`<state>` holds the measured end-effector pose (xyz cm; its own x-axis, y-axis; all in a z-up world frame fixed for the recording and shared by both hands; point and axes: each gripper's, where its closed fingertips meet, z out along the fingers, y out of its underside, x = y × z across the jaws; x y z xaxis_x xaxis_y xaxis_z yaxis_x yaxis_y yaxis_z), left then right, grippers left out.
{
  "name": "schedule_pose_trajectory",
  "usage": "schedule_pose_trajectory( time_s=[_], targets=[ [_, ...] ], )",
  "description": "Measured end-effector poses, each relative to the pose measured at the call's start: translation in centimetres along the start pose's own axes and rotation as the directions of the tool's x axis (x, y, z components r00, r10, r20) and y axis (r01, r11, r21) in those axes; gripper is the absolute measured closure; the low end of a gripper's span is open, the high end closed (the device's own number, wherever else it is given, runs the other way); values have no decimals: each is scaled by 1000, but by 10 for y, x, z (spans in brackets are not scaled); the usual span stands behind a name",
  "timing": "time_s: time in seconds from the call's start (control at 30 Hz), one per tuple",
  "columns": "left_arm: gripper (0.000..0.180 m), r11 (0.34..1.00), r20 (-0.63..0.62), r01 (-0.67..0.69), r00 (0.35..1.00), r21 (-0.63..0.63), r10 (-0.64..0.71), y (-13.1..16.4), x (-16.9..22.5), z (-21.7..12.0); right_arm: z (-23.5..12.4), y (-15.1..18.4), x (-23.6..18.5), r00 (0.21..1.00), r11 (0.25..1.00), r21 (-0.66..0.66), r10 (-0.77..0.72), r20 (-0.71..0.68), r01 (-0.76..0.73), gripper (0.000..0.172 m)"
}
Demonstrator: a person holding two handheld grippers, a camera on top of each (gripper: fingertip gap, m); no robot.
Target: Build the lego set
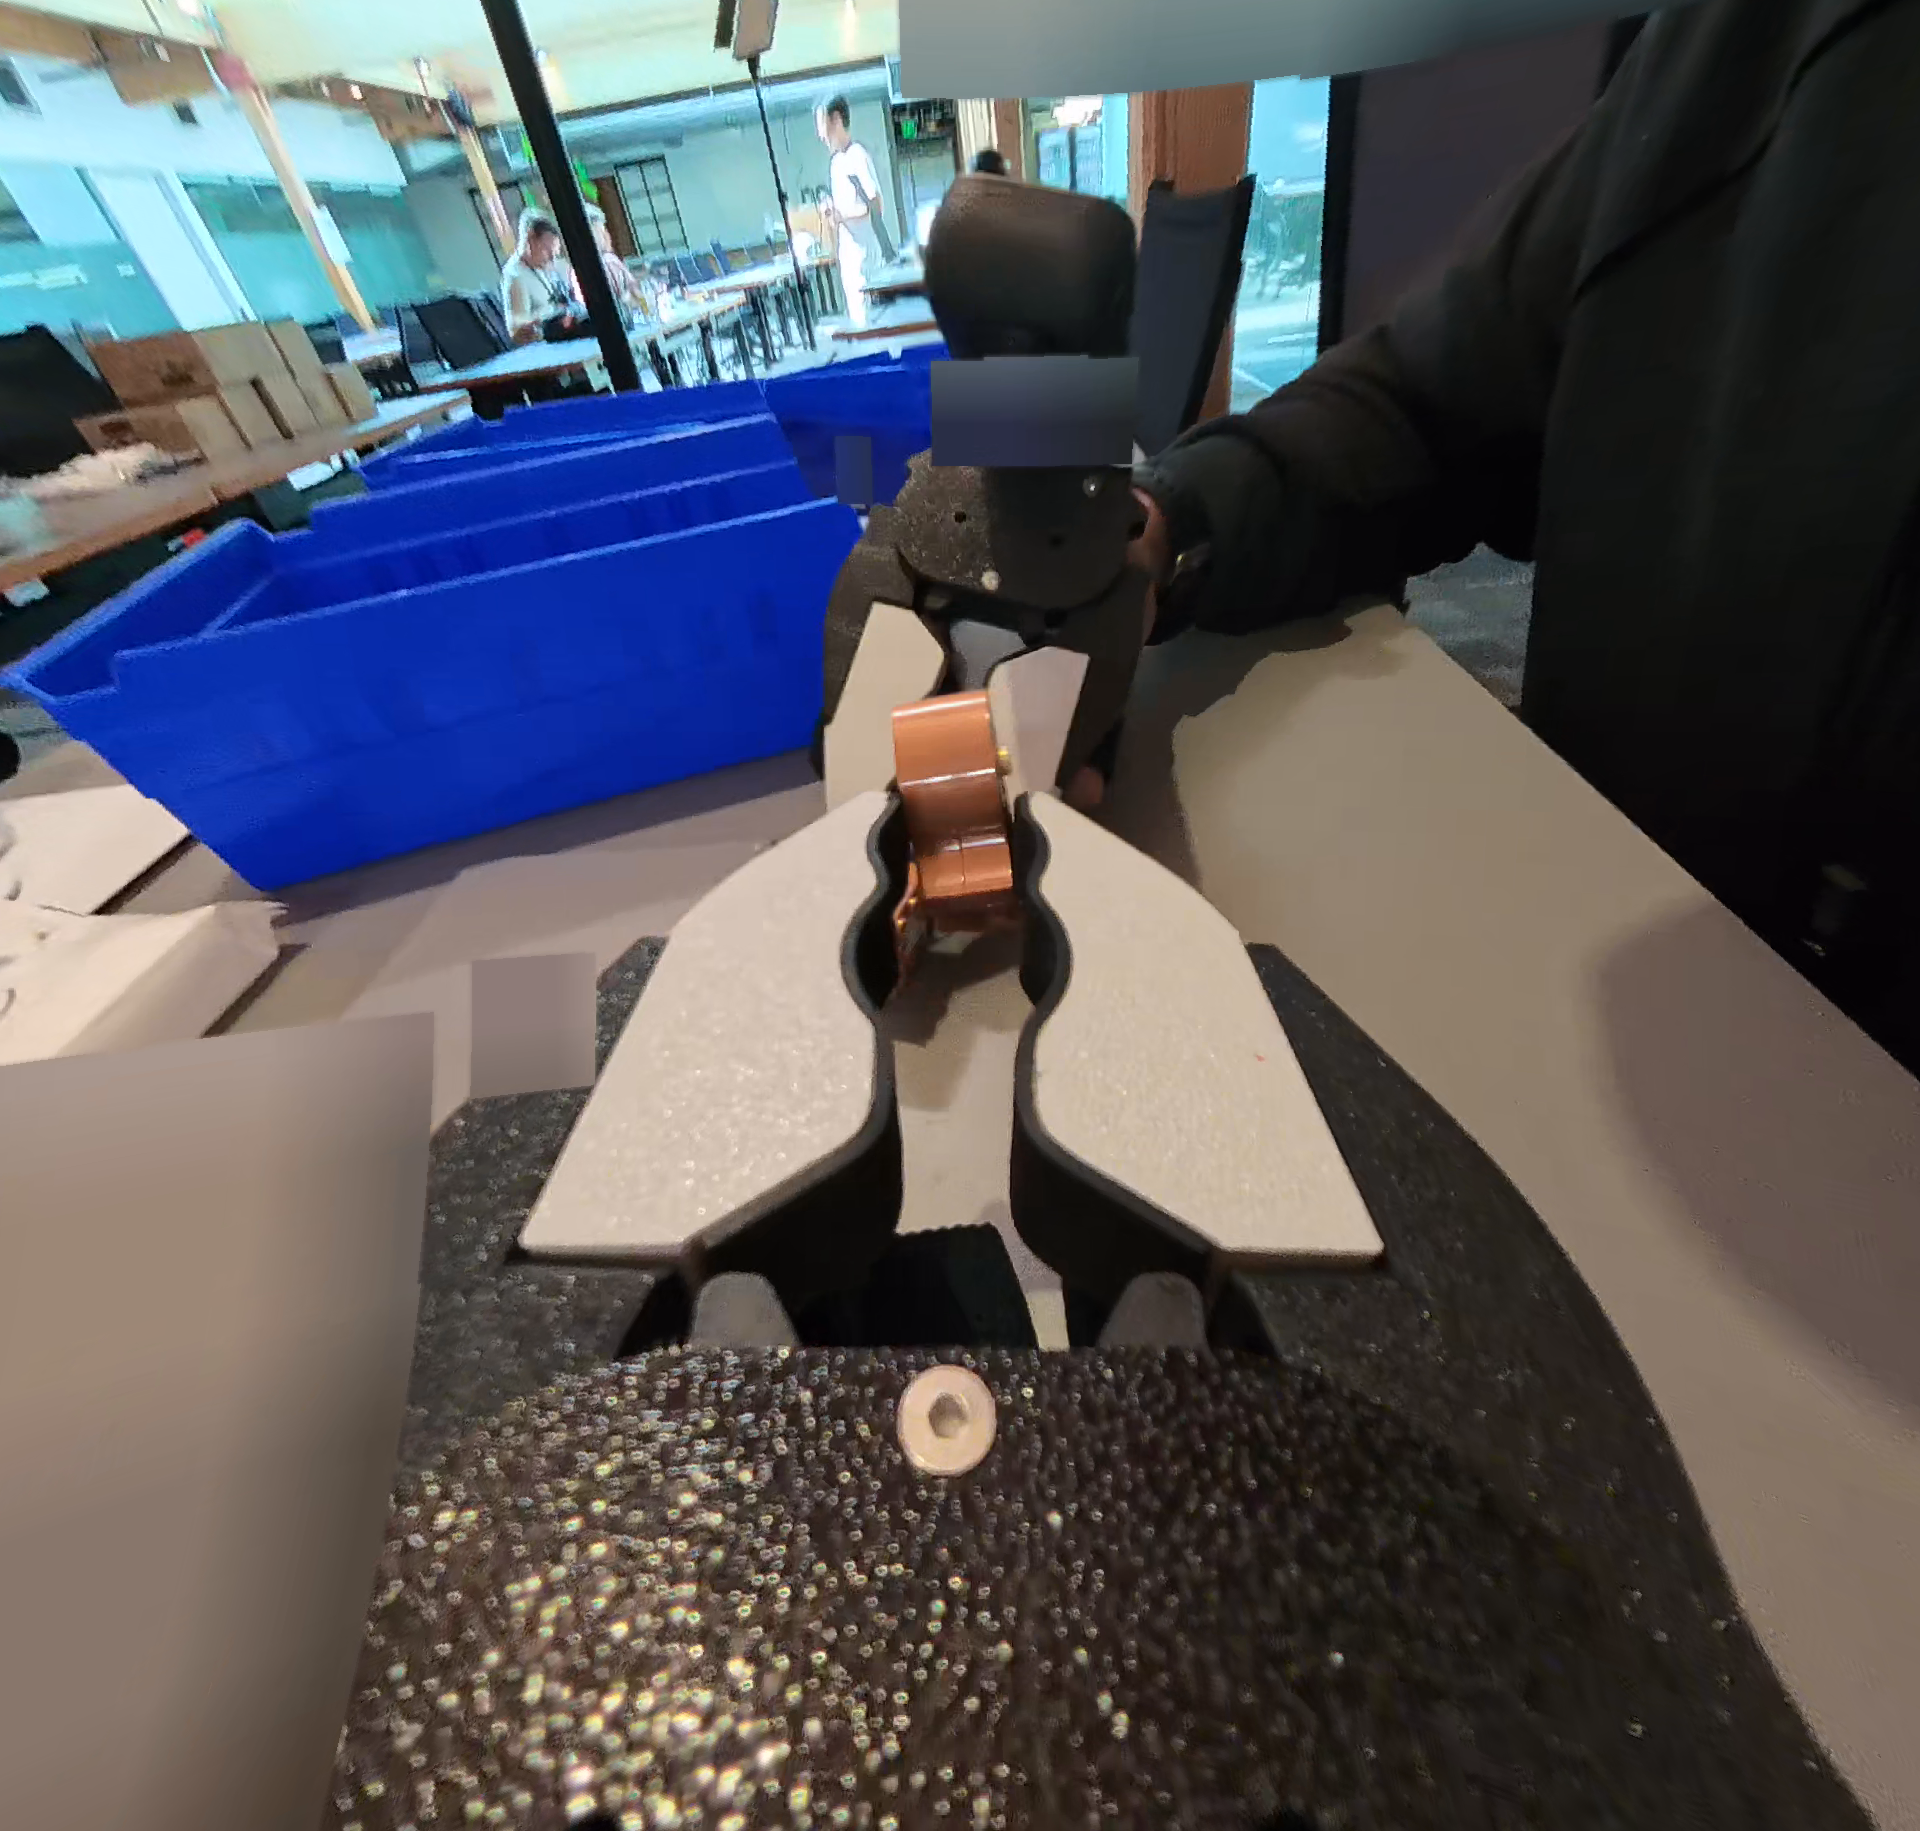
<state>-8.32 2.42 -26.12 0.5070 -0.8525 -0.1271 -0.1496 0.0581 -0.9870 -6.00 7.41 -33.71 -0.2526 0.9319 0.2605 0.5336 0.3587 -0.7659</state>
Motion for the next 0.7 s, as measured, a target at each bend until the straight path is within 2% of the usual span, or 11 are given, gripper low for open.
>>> schedule_pose_trajectory(
  time_s=[0.1,0.2,0.27,0.37,0.53,0.7],
  targets=[
    [162,1000,-13,-9,1000,26,9,-3,3,-3,-5,-20,-7,1000,991,131,-9,23,6,154],
    [162,1000,-25,-2,1000,-4,2,0,5,0,-18,-40,-11,999,961,275,11,46,-24,154],
    [162,1000,-25,-2,1000,-28,2,3,6,3,-27,-45,-12,999,947,320,-4,32,-6,154],
    [162,999,-30,3,1000,-40,-4,3,10,9,-43,-53,-23,996,912,409,-33,83,-4,154],
    [163,999,-56,-31,998,-5,31,-2,20,17,-52,-57,-37,991,900,434,-78,106,24,154],
    [163,999,-76,-44,996,12,44,-5,27,20,-53,-57,-43,985,894,447,-65,157,-13,154]
  ],
)
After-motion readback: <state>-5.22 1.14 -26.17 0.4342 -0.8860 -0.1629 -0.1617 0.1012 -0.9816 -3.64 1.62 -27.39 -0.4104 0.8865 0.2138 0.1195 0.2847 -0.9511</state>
